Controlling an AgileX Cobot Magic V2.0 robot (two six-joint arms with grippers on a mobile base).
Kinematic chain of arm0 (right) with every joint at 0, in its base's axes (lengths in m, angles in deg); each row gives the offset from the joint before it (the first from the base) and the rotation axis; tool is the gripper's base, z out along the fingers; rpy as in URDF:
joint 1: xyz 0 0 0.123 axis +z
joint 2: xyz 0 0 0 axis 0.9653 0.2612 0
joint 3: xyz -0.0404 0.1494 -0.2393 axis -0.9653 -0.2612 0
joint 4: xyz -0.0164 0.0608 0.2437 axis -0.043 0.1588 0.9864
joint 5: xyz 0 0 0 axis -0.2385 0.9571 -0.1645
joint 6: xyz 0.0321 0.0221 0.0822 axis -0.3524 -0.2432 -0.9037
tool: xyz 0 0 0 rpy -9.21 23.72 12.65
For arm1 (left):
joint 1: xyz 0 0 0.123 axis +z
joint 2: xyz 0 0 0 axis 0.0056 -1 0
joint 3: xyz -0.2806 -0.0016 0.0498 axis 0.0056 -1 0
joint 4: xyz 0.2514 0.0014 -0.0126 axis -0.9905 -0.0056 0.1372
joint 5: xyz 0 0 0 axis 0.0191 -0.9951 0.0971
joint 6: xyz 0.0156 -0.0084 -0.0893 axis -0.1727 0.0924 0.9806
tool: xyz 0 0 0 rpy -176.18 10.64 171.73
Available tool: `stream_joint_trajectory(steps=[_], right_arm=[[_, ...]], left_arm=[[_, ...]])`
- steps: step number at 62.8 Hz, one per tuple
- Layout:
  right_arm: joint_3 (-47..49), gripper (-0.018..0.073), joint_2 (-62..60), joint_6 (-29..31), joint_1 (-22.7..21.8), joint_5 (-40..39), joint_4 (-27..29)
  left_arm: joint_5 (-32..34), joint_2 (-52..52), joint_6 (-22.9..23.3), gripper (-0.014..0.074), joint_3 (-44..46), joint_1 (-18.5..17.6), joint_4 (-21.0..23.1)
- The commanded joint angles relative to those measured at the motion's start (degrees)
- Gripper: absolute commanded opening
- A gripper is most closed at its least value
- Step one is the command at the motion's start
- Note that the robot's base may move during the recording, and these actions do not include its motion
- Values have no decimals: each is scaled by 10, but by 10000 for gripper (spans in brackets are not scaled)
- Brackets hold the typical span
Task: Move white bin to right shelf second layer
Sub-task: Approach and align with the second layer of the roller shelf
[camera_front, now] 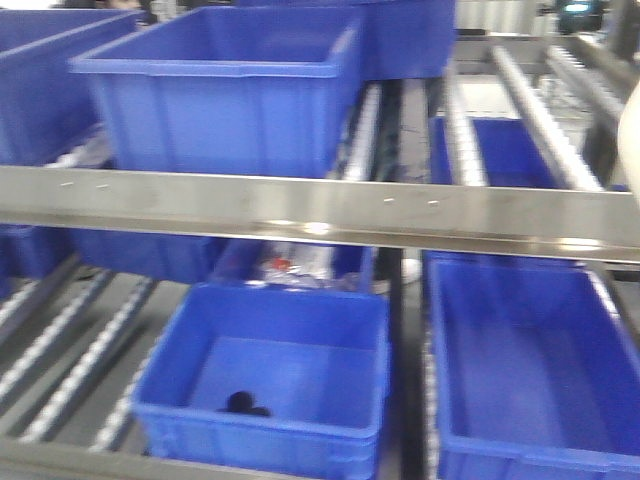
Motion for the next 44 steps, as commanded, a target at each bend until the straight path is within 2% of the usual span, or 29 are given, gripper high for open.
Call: stream_joint_trajectory(steps=[1,44], right_arm=[[18,55,1,-1,-1,-50,-1],[18,55,1,-1,-1,-50,-1]], left_arm=[[50,11,3,85,-16,-4,1],[50,11,3,85,-16,-4,1]])
